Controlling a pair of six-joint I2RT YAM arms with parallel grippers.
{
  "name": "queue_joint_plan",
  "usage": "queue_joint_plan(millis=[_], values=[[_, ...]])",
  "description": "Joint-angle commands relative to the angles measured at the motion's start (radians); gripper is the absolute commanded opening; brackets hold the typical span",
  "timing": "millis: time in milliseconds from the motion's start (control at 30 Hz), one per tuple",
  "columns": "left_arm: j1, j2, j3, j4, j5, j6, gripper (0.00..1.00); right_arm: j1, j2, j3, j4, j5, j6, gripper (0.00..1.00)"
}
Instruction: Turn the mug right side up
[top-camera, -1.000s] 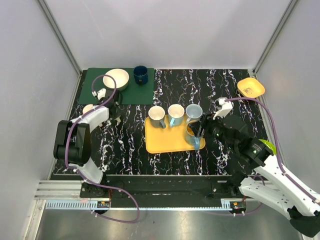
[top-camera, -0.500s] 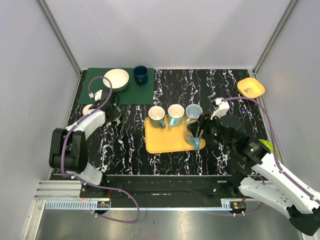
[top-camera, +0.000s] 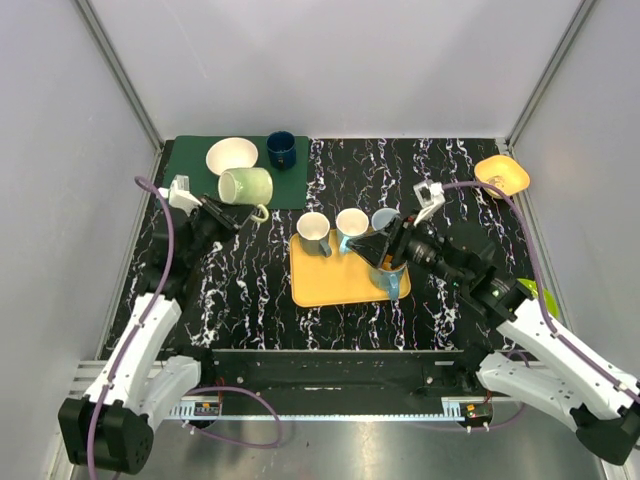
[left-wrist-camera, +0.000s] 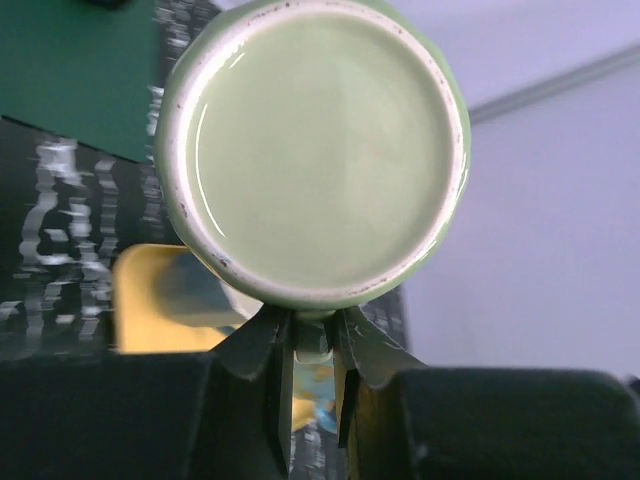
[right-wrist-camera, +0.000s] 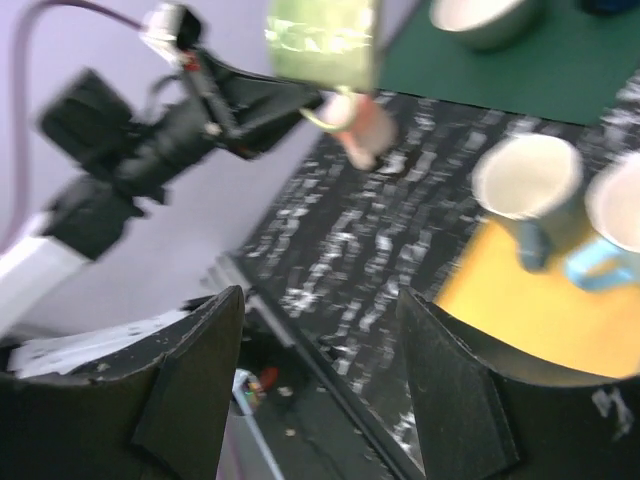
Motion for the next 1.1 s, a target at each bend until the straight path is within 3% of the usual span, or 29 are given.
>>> queue_joint_plan(millis=[0,133,433,733,933,1067], values=[[-0.004,-0.090,-0.039,0.429,0.265,-0.226,0.00,0.008,0.108,0.100,0.252,-0.345,0.162,0.70],[-0.022,-0.116,-0.057,0.618,0.327,-0.353,0.00,0.007,0.213,0.129,0.435,-0.487,0.286,0.71],[-0.154,-0.153,-0.057,0.712,0.348,-0.423,0.00,0.007,0.432,0.227,0.613,-0.636,0.420,0.73],[-0.242,-0.162,-0.065,0.704,0.327,-0.398,0.00,0.007,0.524,0.361,0.547,-0.695,0.380,0.73],[-0.288,-0.156,-0.074,0.710,0.308,-0.387,0.00,0.008,0.582,0.378,0.575,-0.725,0.411,0.64],[-0.318,-0.151,-0.074,0.705,0.296,-0.375,0.00,0.007,0.605,0.382,0.604,-0.740,0.438,0.53]])
